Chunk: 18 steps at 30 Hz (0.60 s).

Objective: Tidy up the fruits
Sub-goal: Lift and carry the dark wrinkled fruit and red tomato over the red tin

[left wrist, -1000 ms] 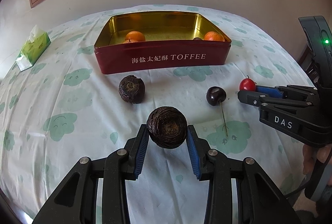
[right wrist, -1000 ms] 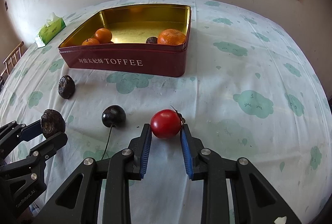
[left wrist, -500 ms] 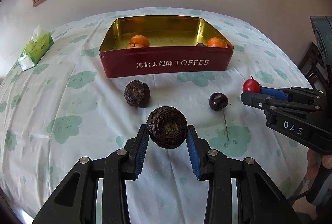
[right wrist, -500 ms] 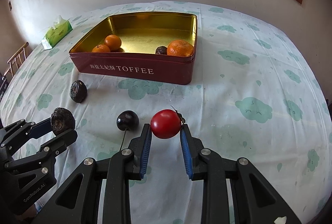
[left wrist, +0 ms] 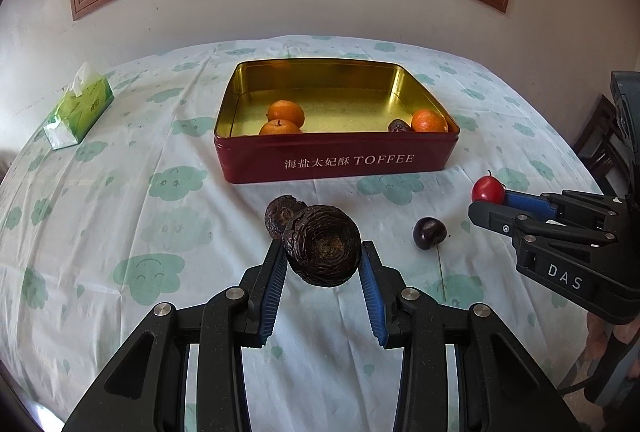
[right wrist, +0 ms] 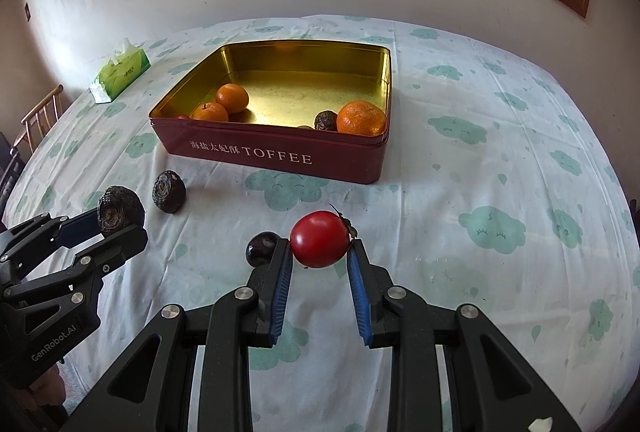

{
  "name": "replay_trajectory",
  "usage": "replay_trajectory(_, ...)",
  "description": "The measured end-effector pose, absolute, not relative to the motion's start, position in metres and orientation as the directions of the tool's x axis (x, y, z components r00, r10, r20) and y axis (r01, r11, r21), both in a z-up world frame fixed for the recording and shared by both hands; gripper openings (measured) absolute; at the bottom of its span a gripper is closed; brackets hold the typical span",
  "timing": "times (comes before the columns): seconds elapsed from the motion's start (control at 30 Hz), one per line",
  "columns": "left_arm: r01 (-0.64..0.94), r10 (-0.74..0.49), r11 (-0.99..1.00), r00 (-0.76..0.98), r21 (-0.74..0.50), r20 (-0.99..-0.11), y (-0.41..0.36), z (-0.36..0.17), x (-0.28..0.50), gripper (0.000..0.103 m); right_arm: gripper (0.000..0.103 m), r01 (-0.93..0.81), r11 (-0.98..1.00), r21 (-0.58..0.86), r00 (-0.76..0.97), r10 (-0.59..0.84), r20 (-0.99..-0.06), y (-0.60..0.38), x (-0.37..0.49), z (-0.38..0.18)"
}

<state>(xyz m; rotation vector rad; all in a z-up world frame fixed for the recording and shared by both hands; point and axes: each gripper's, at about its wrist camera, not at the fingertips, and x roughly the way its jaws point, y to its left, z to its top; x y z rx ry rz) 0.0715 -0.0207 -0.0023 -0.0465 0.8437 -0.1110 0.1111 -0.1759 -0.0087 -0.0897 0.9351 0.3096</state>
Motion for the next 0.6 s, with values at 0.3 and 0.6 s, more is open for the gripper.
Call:
replay_trajectory(0.3,0.056,-0.100,0.995,0.696,-0.086,-0.711,-0.006,0.020,0.097,0.038,0.026,-0.310,0.949,0.054,0.571,0.231,-0.788,-0.170,0.128,0.005)
replay_trajectory(0.6,0.047,-0.075,0.997,0.722,-0.059,-0.687,0.004,0.035,0.138,0.038,0.026,-0.328,0.944,0.039,0.588,0.237,-0.773,-0.155,0.160,0.018)
